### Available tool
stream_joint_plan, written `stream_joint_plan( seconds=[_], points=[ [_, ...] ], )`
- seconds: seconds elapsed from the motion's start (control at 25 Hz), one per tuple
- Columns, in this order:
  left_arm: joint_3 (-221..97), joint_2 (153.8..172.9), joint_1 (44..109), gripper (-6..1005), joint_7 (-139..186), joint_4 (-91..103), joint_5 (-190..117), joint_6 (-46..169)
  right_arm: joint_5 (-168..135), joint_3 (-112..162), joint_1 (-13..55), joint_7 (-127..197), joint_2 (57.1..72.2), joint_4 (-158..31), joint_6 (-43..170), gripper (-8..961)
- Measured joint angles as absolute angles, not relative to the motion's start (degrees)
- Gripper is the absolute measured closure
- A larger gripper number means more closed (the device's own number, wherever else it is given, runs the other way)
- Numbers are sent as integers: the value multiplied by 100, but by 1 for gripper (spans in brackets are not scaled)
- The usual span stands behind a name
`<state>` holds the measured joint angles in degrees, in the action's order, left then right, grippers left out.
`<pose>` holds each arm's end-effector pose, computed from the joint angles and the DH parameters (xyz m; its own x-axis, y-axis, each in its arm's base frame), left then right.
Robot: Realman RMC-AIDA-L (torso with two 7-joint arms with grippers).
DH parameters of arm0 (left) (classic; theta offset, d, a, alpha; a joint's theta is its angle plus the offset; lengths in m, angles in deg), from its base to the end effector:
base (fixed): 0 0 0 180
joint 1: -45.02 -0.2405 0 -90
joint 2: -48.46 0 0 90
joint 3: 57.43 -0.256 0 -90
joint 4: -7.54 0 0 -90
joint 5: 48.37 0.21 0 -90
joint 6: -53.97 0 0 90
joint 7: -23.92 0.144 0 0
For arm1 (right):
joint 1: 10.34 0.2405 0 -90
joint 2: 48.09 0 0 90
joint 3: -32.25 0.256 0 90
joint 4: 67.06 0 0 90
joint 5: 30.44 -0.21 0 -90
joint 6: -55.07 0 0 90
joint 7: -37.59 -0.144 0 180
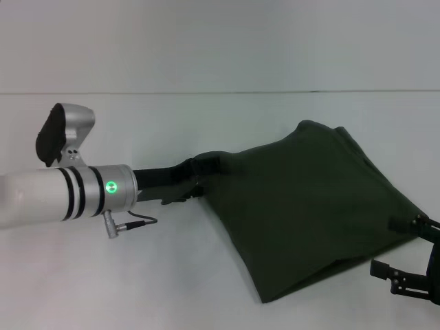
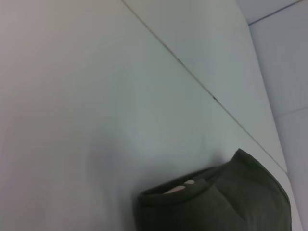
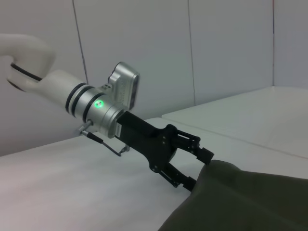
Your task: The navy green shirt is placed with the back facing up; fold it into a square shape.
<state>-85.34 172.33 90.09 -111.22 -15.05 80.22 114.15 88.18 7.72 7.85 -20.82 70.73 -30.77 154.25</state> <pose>-0.2416 0.3884 -0.0751 -0.0416 0.8760 0.4805 0.9857 -0.0425 0.1629 0.3290 0.2520 0.0241 0.7993 -0.2016 -0.5661 -0.4284 -0.8518 -0.3015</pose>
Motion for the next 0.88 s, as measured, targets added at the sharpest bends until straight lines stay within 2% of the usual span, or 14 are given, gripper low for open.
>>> stream_joint_plan(
  seconds=[0.8,0.88],
  points=[
    [-8948,17260,9131,199,-10983,-1371,8019,11090,8848,775,797,-2238,7059,-3077,15465,42],
    [-8963,17260,9125,263,-10953,-1372,8016,11090,8848,774,796,-2243,7057,-3070,15468,45]
  ],
)
